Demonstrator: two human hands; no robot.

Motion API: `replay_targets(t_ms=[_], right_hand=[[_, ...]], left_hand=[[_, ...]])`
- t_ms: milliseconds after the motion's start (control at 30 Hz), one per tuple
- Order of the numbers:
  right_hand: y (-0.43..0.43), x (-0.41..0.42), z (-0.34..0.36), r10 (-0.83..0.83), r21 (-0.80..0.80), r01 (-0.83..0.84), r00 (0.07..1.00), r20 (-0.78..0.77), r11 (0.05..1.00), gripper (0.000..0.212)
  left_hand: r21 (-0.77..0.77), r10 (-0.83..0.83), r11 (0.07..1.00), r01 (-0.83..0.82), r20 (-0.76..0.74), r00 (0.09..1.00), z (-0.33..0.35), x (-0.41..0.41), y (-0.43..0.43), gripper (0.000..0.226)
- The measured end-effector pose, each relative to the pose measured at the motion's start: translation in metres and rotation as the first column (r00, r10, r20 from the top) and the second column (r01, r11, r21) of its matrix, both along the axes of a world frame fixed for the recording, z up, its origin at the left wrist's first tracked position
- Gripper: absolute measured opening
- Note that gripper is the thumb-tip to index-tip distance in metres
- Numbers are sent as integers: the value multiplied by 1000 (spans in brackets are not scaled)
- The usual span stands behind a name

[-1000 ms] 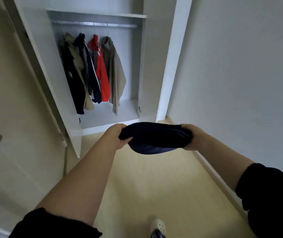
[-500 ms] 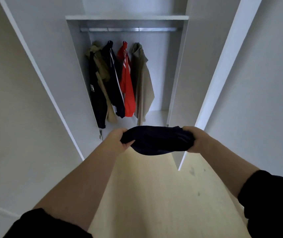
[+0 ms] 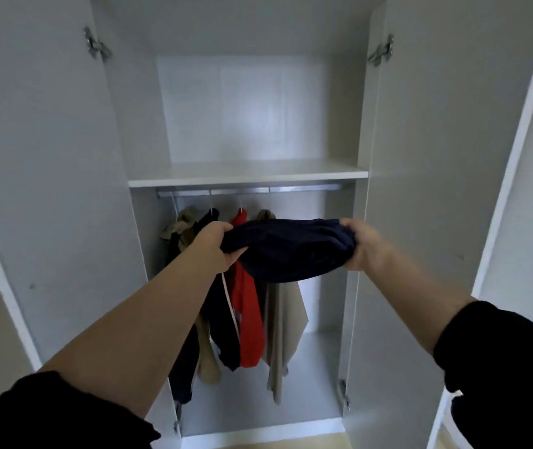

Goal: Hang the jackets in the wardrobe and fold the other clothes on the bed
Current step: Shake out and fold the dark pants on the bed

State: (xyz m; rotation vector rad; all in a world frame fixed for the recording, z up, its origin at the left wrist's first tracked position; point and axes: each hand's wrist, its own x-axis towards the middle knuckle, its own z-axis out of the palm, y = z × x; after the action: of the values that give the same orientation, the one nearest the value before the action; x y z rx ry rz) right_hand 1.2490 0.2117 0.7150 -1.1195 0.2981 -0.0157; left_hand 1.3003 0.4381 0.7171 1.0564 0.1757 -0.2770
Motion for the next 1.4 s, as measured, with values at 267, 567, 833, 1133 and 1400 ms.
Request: replay_targets(t_ms=[267, 567, 833, 1133, 1400], right_hand=[[-15, 180, 105, -4, -78, 20, 980, 197, 997, 21], [-19, 406, 156, 165, -150, -133, 959, 230, 980, 14], [19, 575, 179, 273, -217, -203, 887, 374, 955, 17], [78, 712, 88, 387, -515, -367, 919, -73, 775, 11], [127, 771, 83, 329, -492, -282, 944, 10, 824, 20]], left_hand=[[-70, 24, 998, -8, 228, 973, 100, 182, 0, 18], [-112, 129, 989, -96, 335, 933, 145, 361, 10, 11], [-55, 299, 948, -313, 482, 823, 181, 493, 40, 32], [557, 238, 800, -222, 43, 970, 84, 597, 100, 13], [758, 319, 491, -429, 301, 899, 77, 683, 145, 22]])
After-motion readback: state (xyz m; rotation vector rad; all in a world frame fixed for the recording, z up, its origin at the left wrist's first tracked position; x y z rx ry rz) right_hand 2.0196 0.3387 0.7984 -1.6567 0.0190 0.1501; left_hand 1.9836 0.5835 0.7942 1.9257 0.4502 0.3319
